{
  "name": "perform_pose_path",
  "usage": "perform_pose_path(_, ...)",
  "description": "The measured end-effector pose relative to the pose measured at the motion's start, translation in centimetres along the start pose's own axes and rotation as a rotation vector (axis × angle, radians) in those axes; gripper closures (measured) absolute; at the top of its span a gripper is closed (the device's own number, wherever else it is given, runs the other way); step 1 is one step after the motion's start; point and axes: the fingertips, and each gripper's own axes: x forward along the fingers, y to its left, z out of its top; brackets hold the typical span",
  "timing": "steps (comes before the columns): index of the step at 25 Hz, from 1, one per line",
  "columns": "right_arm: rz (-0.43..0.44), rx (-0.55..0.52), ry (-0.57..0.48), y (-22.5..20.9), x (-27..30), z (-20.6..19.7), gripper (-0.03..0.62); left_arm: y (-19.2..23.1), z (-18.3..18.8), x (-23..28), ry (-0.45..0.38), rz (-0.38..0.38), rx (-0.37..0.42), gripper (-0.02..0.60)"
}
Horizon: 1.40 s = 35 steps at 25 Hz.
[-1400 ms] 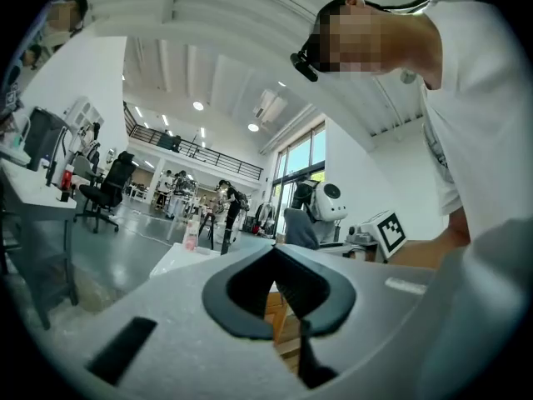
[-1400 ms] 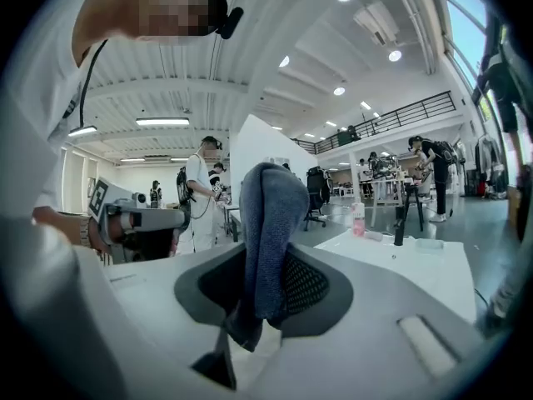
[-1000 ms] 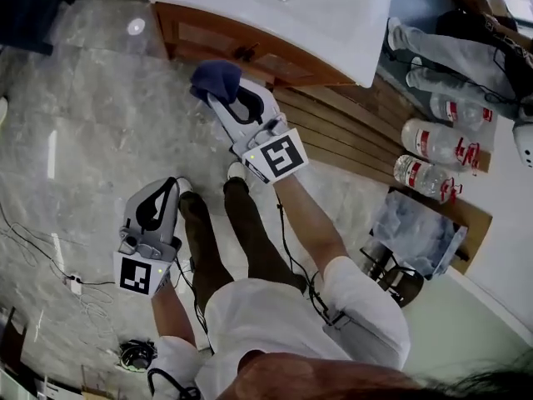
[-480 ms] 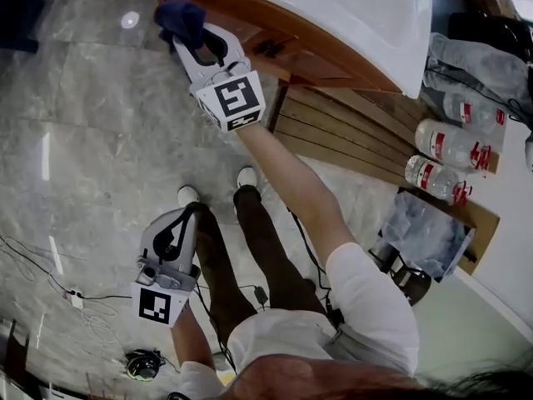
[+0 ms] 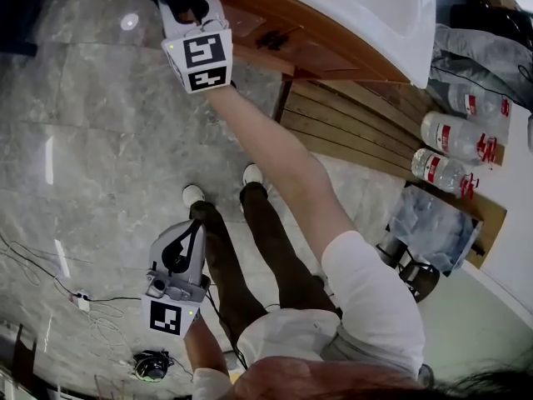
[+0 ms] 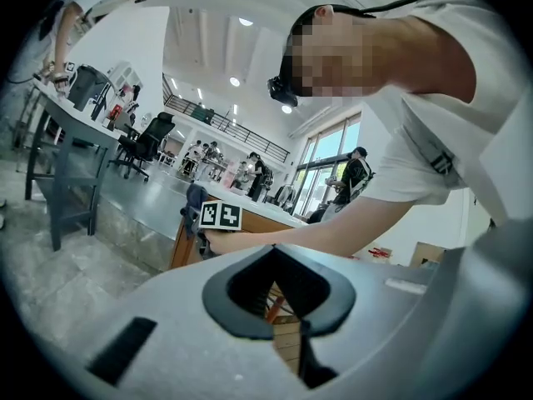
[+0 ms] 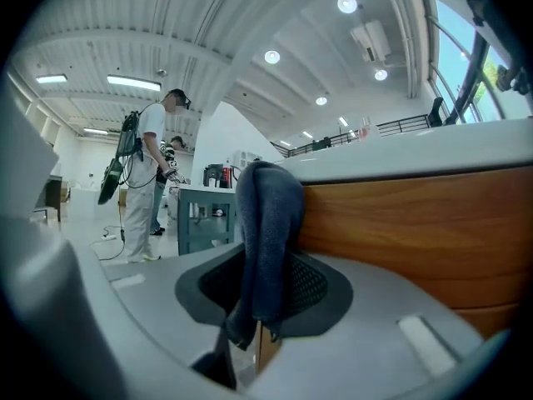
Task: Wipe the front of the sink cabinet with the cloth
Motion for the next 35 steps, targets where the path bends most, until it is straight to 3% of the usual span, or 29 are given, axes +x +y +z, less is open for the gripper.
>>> perform_pose_path(7,-0.031,-0.009,0.001,-1.2,-1.0,-0.4,0.482,-0.3,0.5,0.1,-0.017,-0.003,0.008,0.583)
perform_pose_path(13,-0.087,0.056,-0.014,-4.4,-4.7,-1.3,0.482,-0.4,0.4,0.7,-0.015,-0.022,0.013,0.583)
perform_pose_path(35,-0.347,0.098,-0.041,-24.0,-27.1,-3.9,0.451,-6.6,-1.8,5.7,0.032,-0.137,0.024,0.583)
